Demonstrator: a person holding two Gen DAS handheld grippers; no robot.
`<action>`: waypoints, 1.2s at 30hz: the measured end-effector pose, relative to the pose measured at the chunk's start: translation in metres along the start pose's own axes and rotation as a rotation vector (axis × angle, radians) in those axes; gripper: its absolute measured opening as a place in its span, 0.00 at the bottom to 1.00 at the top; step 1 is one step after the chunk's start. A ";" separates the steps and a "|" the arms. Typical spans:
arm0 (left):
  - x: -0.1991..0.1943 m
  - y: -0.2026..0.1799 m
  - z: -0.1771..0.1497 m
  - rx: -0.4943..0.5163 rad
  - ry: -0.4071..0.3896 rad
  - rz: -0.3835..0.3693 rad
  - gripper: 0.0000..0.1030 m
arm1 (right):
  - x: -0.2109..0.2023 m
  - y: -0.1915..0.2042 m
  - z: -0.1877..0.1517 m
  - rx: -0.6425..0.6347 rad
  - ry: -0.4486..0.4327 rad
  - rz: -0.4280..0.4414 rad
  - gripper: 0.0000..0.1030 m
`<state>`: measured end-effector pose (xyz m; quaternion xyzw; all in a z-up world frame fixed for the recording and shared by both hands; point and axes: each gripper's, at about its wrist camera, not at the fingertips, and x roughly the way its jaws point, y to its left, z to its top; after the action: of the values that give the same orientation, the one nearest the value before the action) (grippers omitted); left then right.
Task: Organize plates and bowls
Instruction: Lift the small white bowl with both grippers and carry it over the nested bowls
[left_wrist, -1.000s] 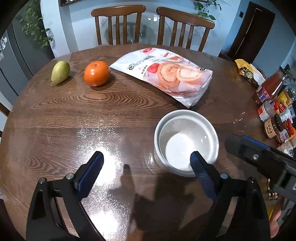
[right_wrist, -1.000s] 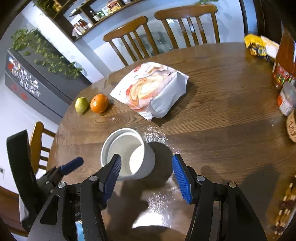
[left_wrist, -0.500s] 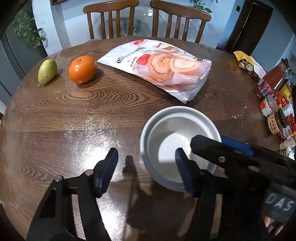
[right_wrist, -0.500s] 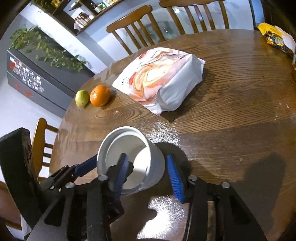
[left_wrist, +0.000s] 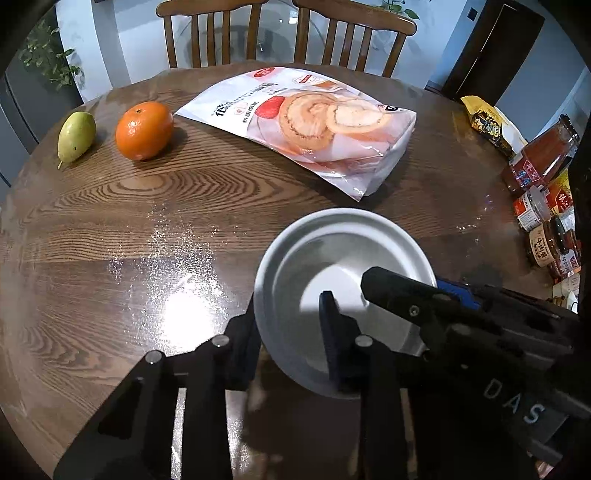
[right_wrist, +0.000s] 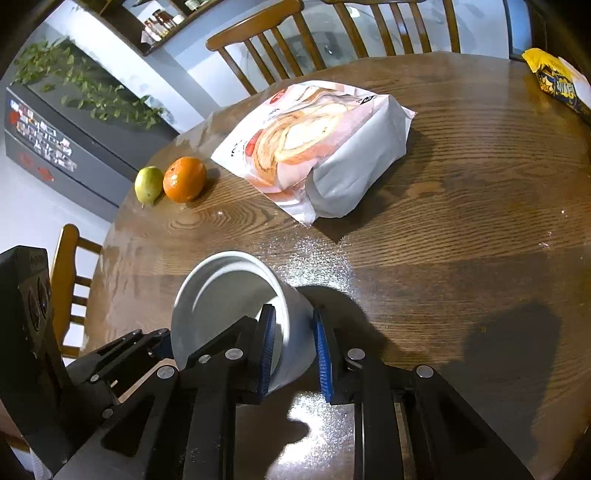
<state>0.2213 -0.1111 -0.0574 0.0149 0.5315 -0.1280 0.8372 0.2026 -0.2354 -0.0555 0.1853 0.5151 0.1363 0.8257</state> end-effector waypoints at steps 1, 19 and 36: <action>0.000 0.000 0.000 0.002 -0.004 0.004 0.25 | 0.000 0.000 0.000 0.000 -0.002 -0.002 0.21; -0.008 -0.009 -0.010 0.015 -0.028 0.004 0.22 | -0.017 -0.001 -0.016 0.008 -0.045 -0.005 0.19; -0.054 -0.023 -0.030 0.046 -0.116 0.008 0.22 | -0.062 0.013 -0.039 -0.021 -0.126 0.007 0.19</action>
<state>0.1677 -0.1179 -0.0192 0.0286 0.4790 -0.1375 0.8665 0.1401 -0.2429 -0.0163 0.1867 0.4601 0.1327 0.8578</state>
